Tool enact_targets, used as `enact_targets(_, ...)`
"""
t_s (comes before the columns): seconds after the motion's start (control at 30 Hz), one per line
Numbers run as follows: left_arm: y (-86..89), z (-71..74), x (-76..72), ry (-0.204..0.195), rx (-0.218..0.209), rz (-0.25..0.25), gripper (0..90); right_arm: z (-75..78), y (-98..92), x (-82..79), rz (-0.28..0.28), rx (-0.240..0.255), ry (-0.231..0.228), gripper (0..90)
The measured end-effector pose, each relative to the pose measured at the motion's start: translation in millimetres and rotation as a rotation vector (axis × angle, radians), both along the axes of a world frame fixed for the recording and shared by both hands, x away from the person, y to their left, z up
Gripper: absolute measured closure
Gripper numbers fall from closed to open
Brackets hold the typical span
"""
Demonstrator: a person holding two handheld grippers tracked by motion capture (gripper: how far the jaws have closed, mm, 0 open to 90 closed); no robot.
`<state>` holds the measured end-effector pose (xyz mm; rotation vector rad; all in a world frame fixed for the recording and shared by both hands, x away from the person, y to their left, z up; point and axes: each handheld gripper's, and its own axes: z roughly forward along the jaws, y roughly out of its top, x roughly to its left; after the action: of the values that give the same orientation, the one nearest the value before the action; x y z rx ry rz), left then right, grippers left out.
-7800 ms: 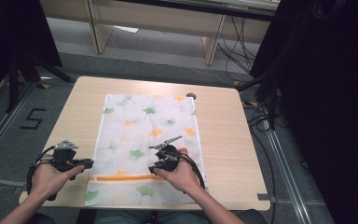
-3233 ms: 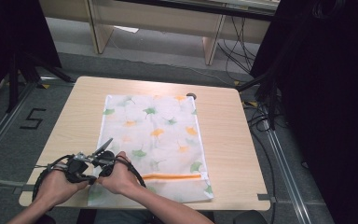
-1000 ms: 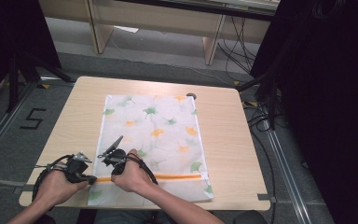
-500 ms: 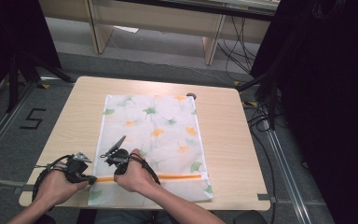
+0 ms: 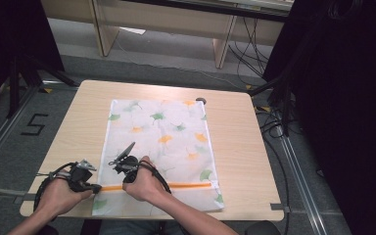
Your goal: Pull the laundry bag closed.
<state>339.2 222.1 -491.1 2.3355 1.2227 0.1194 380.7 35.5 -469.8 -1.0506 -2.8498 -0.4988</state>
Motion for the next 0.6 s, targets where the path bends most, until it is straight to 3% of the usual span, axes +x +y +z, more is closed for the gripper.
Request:
enact_targets(0.27,0.0,0.4,0.0,-0.001,0.004,-0.003,90.0,0.0,-5.1,1.7,0.014,0.000,-0.005,90.0)
enact_targets(0.33,0.1,-0.1,0.0,0.001,-0.001,0.001,90.0,0.3,-5.1,0.2,-0.011,-0.001,0.005,90.0)
enact_targets(0.4,0.1,0.3,-0.2,-0.001,0.002,0.001,90.0,0.7,-6.7,1.5,0.015,-0.008,-0.010,90.0)
enact_targets(0.6,0.0,-0.1,0.0,0.000,0.000,0.001,90.0,1.2,-8.4,0.6,-0.011,-0.010,-0.001,90.0)
